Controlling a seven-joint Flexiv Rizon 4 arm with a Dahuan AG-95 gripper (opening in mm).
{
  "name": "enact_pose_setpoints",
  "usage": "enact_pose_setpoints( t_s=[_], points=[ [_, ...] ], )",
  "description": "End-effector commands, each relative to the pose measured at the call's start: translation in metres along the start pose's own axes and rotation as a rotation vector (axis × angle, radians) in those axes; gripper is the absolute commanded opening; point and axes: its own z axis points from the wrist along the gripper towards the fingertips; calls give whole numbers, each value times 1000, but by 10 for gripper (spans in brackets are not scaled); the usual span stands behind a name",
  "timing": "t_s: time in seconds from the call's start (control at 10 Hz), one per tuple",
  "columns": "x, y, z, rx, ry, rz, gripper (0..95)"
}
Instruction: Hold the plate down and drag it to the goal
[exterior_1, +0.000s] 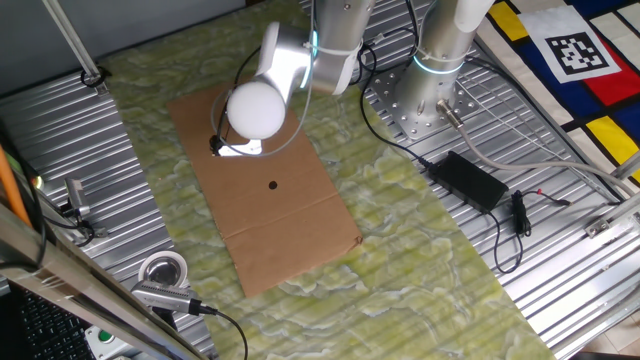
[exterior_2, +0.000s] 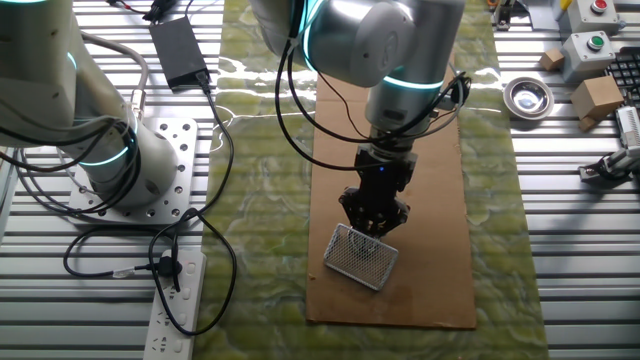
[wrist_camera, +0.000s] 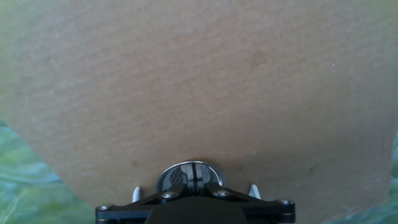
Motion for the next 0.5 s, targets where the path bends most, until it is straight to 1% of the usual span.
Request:
enact_pose_setpoints(
  t_s=[0.1, 0.5],
  points=[
    [1, 0, 1, 1, 0, -3, 0],
    [2, 1, 3, 3, 3, -5, 0]
  ],
)
